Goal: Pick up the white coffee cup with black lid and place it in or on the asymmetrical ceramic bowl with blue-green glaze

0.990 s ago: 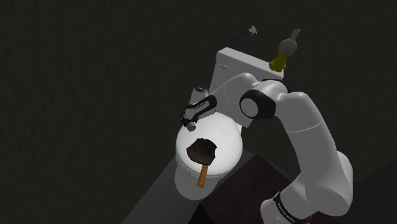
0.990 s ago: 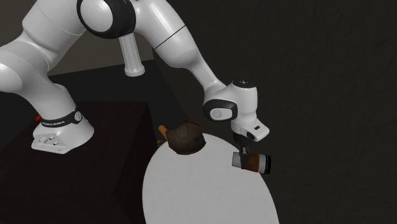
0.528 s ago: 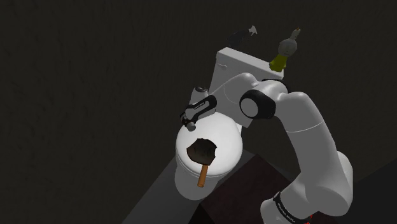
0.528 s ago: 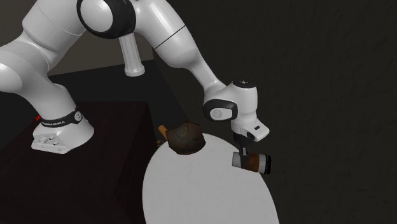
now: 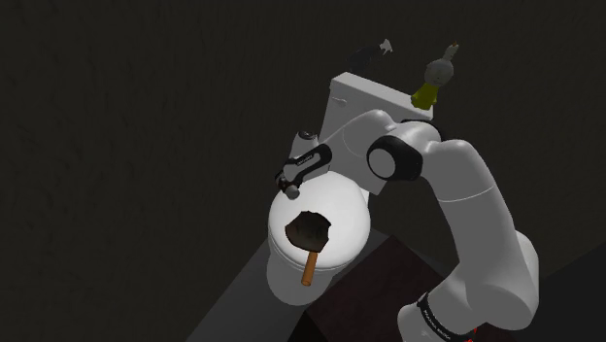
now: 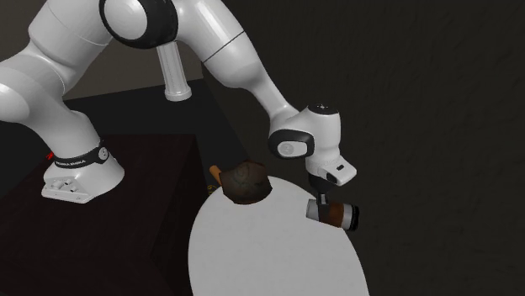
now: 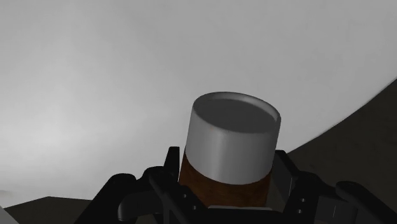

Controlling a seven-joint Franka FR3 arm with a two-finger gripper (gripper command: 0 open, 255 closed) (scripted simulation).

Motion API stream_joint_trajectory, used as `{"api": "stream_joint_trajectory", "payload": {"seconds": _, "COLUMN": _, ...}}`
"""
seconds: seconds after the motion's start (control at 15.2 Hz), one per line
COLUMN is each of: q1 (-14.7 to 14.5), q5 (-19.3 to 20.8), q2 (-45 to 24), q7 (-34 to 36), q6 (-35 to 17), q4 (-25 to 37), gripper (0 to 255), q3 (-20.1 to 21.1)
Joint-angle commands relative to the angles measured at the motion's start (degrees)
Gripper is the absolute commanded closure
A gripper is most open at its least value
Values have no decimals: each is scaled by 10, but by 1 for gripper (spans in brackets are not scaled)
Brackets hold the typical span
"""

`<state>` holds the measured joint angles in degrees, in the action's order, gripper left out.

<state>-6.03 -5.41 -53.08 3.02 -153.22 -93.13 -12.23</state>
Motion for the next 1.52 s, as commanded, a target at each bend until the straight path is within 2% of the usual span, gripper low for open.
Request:
{"api": "stream_joint_trajectory", "payload": {"seconds": 0.0, "q1": -2, "q5": 1, "q2": 12, "q7": 0, "q6": 7, "q4": -5, "gripper": 255, "q3": -2}}
{"api": "stream_joint_trajectory", "payload": {"seconds": 1.45, "q1": -21, "q5": 19, "q2": 146, "q7": 0, "q6": 99, "q4": -45, "gripper": 255, "q3": -25}}
